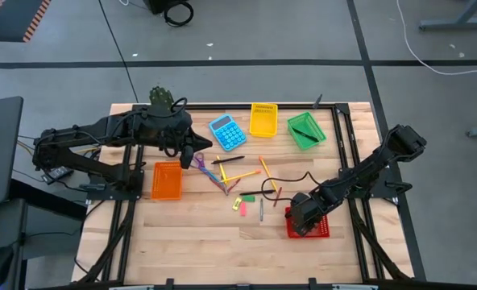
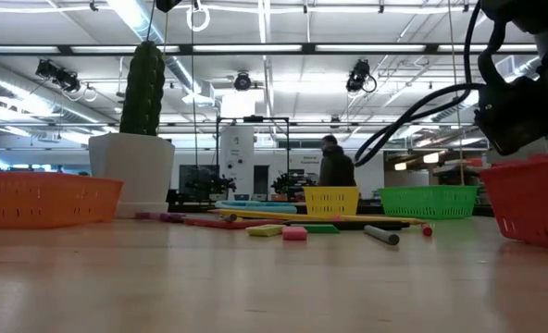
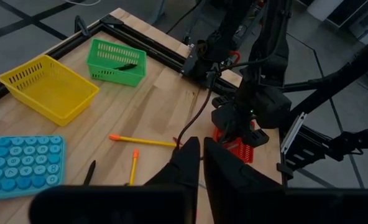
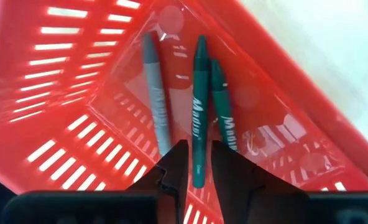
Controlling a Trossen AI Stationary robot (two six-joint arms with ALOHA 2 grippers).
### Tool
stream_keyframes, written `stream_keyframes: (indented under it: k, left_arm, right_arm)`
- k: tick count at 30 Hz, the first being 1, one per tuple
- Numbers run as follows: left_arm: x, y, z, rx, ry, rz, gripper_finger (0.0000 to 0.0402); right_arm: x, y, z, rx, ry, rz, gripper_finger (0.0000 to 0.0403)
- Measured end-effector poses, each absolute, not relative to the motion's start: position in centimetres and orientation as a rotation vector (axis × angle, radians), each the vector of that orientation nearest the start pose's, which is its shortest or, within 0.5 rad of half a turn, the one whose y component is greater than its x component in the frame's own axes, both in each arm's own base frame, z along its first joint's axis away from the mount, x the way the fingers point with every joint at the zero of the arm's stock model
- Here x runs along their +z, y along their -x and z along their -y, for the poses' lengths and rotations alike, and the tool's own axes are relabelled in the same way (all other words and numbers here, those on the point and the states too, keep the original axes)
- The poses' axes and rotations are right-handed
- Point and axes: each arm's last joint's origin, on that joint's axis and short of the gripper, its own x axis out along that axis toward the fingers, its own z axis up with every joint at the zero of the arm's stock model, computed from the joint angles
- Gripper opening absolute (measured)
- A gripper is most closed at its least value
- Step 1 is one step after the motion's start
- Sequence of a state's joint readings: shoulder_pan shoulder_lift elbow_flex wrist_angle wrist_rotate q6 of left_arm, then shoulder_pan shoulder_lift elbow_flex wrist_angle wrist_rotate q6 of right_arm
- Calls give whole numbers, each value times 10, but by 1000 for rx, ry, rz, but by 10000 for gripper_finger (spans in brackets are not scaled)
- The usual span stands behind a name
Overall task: Sort crayons/erasers/pens/pencils in bins
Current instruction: Put the green crayon into the red bin, then put the bottom black pen into the green bin
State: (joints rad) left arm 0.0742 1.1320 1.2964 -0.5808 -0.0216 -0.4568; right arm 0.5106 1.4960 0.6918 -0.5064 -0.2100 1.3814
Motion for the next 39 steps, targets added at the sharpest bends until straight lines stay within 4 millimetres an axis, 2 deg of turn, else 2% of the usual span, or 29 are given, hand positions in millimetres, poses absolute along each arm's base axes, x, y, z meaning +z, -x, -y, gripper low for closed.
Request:
stream_keyframes:
  k: [11, 21, 25, 31, 39]
  left_arm:
    - [402, -227, -18, 186, 440, -400, 21]
    - [388, -235, -18, 209, 434, -513, 36]
    - [366, -248, -20, 217, 399, -600, 41]
    - [319, -268, -27, 208, 410, -790, 40]
    - [291, -290, -37, 173, 374, -899, 46]
  right_arm:
    - [145, -204, -122, -367, -941, -1466, 78]
    - [163, -199, -118, -341, -985, -1411, 78]
    - [171, -195, -116, -330, -991, -1384, 78]
    - [182, -189, -112, -306, -1000, -1359, 78]
    - [195, -180, -107, -300, -1004, -1311, 78]
